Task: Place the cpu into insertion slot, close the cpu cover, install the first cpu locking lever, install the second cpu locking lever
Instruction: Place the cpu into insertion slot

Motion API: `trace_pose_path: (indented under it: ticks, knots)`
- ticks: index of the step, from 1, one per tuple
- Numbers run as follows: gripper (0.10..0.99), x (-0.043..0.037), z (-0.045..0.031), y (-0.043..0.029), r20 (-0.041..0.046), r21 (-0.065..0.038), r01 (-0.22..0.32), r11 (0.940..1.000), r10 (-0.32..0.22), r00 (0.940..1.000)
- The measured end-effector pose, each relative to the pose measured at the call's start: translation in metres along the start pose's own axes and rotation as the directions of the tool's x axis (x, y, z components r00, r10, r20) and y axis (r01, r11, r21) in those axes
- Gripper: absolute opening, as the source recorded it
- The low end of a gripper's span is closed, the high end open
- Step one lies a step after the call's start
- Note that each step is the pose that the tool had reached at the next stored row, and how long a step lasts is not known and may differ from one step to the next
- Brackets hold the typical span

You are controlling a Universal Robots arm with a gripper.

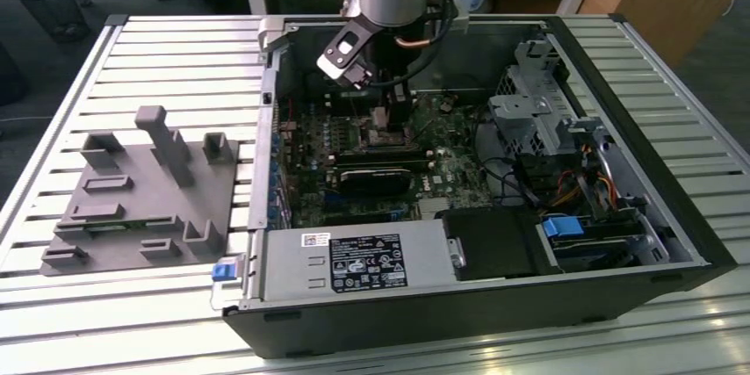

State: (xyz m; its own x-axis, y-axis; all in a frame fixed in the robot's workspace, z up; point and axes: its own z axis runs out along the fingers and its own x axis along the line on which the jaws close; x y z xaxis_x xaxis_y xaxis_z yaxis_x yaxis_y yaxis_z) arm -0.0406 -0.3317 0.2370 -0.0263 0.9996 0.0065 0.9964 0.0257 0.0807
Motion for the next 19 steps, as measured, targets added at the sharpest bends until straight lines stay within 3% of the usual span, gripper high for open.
trace_pose_path:
  ticks: [19]
  knots:
    - [0.541, 0.0000, 0.0040, -0.0004, 0.0000, 0.000, 0.000, 1.0000, 0.000, 1.0000]
